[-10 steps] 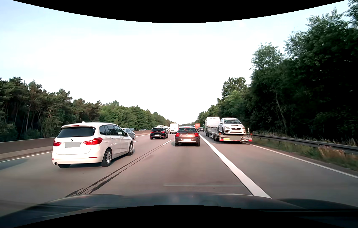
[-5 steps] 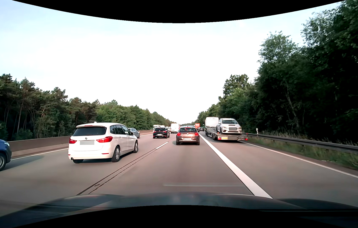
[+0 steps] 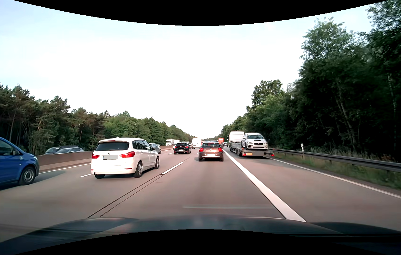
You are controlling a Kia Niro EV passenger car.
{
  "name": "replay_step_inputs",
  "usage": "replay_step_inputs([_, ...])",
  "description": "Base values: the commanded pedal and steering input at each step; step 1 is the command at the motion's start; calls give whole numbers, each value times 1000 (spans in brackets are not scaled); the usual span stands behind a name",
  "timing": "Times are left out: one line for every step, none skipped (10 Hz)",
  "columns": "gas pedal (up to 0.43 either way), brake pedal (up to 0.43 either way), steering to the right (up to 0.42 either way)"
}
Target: Follow the waypoints while adhering to traffic rules and regulations
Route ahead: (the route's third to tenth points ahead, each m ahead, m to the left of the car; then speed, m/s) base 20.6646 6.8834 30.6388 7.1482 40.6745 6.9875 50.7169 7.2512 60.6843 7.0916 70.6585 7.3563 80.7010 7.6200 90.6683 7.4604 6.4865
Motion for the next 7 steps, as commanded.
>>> replay_step_inputs([177,0,-4])
replay_step_inputs([177,0,-4])
replay_step_inputs([177,0,-4])
replay_step_inputs([177,0,-4])
replay_step_inputs([177,0,-4])
replay_step_inputs([177,0,-4])
replay_step_inputs([177,0,-4])
